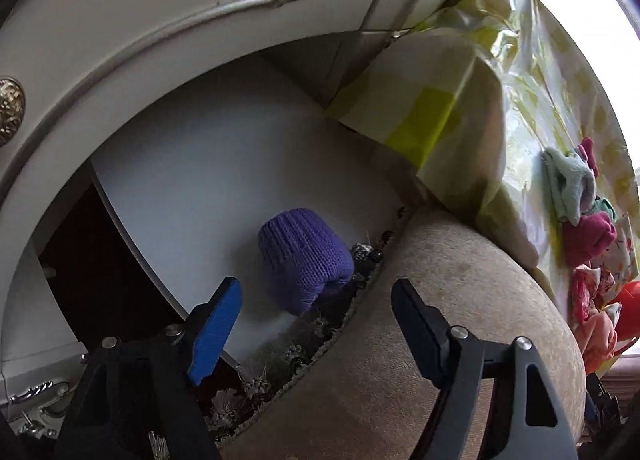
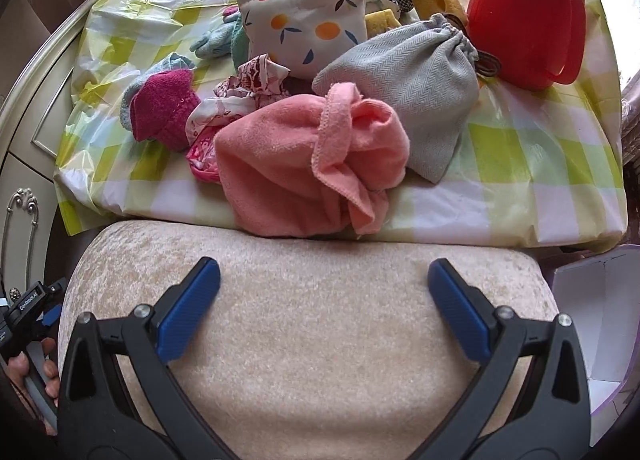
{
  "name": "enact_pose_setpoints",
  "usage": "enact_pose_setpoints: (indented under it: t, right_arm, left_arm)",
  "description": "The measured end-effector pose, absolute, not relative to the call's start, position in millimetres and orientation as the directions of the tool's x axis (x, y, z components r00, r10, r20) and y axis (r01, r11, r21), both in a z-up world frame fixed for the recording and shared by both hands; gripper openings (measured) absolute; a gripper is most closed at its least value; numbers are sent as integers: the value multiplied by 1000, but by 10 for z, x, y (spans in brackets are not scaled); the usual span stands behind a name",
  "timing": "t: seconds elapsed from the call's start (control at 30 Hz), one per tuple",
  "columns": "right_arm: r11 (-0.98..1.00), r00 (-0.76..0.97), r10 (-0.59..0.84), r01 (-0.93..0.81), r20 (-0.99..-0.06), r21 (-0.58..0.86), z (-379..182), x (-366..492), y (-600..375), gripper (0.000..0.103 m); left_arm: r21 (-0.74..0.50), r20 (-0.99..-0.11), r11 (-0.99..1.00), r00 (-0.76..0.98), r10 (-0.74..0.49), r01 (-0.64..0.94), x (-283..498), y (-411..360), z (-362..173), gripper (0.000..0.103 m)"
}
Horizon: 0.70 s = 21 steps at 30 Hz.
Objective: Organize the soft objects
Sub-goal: 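Grasp the purple knit hat from the floor with the left tool while the right tool grasps the pink towel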
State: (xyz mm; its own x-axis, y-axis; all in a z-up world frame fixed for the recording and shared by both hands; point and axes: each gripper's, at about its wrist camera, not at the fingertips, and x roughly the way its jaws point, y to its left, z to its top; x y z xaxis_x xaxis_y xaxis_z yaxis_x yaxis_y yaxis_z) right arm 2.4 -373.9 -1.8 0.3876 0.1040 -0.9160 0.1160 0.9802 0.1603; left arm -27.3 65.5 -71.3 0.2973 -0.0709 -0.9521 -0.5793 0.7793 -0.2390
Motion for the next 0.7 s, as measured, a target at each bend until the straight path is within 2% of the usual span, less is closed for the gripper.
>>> enact_pose_setpoints:
  t: [0.1, 0.3, 0.4, 0.47, 0.53, 0.57, 0.6, 0.63, 0.7]
  right_arm:
    - [976, 369, 129, 118, -921, 184, -81, 141, -3733, 103]
    - [953, 372, 154, 190, -915, 238, -132, 346, -3844, 103]
    - [938, 383, 168, 221, -908, 267, -143, 449, -3904, 99]
    - [926, 395, 188, 233, -899, 296, -154, 502, -3946, 88]
    - [916, 394, 211, 241, -894, 322, -191, 535, -3980, 59]
    - [910, 394, 226, 241, -891, 338, -205, 527, -4000, 49]
    - [905, 395, 237, 243, -887, 350, -215, 514, -4016, 35]
    - [901, 397, 244, 243, -885, 358, -214, 495, -4031, 26]
    - [898, 410, 253, 237, -876, 371, -179, 441, -4058, 19]
  left_arm:
    - [-235, -967, 739, 227, -114, -631, -191, 837, -1014, 68]
    - [-214, -977, 771, 147, -157, -600, 16, 780, -1261, 67]
    - [-220, -976, 784, 130, -177, -581, 51, 785, -1374, 59]
    - [-211, -977, 794, 139, -160, -571, 35, 777, -1352, 53]
    - [-208, -977, 803, 158, -143, -559, 19, 705, -1244, 45]
    - [-206, -976, 808, 180, -127, -551, -25, 691, -1182, 45]
    - [-198, -973, 816, 209, -97, -543, -131, 688, -1114, 45]
    - [-180, -971, 823, 234, -59, -539, -186, 660, -1012, 45]
    - [-149, -955, 840, 296, 14, -521, -292, 574, -773, 45]
